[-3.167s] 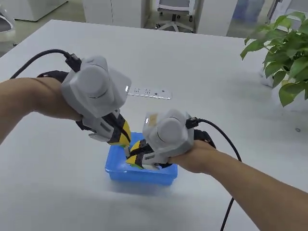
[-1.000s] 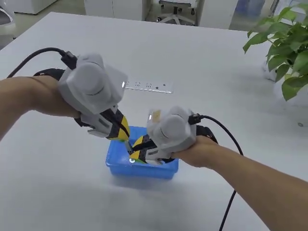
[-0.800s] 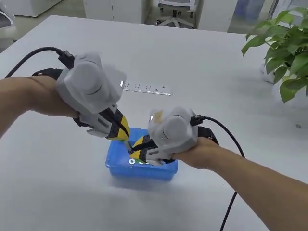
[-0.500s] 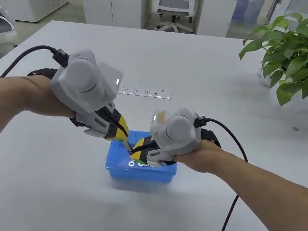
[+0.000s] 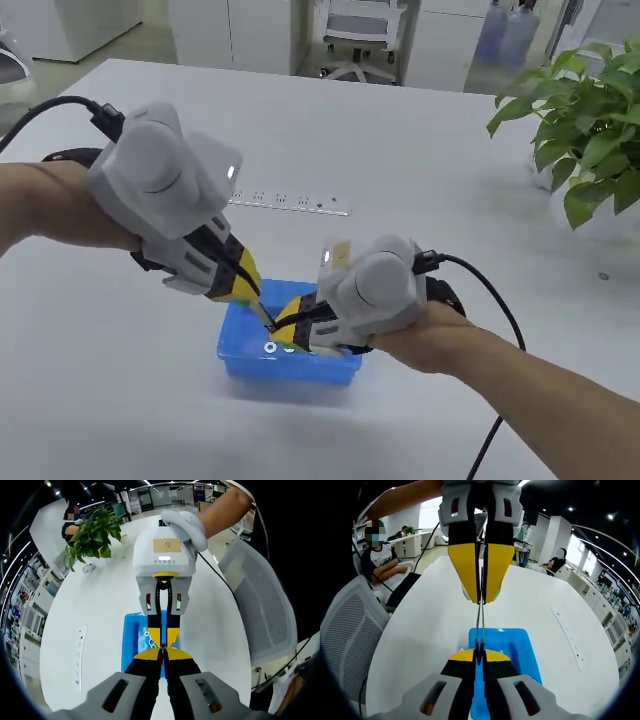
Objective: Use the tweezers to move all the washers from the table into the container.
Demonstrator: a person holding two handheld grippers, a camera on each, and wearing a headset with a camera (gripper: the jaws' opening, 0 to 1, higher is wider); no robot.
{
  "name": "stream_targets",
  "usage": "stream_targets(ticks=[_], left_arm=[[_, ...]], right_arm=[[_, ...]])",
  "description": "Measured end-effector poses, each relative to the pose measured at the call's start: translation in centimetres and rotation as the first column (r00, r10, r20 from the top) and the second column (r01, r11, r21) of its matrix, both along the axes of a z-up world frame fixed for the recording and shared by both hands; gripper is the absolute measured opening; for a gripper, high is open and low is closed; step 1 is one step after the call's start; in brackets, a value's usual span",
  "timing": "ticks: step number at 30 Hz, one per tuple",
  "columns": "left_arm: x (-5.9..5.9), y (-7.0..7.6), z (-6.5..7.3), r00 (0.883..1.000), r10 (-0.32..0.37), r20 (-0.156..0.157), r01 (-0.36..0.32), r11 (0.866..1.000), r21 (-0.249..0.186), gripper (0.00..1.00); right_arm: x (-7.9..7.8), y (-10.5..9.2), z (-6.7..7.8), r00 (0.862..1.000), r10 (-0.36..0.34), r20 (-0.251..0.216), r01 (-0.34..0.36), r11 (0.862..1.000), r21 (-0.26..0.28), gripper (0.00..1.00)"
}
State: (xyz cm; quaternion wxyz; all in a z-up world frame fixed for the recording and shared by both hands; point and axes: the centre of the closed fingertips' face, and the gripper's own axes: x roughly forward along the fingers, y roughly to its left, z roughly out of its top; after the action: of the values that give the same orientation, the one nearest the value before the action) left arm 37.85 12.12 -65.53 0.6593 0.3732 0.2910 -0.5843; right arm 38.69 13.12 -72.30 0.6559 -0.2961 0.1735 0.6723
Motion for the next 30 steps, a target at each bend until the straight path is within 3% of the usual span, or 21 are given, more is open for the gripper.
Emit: stream_targets(ticks=[10, 19, 30], left_arm=[[-0.9, -0.1, -0.3, 1.000, -0.015, 0.000, 0.015, 1.000, 0.018, 0.06], [-2.2, -0.4, -2.3, 0.999, -0.042, -0.009, 0.043, 0.997, 0.067, 0.10], [-2.9, -1.1, -3.7, 0.999, -0.052, -0.001, 0.052, 0.996, 0.069, 0.09]], right_arm=[[-0.8, -0.6, 0.0, 1.000, 0.010, 0.019, -0.010, 1.000, -0.028, 0.04], [-1.6, -1.1, -0.7, 0.998, 0.027, 0.048, -0.022, 0.995, -0.092, 0.04], [-2.8, -1.9, -1.5, 0.998, 0.043, 0.053, -0.035, 0.990, -0.138, 0.04]])
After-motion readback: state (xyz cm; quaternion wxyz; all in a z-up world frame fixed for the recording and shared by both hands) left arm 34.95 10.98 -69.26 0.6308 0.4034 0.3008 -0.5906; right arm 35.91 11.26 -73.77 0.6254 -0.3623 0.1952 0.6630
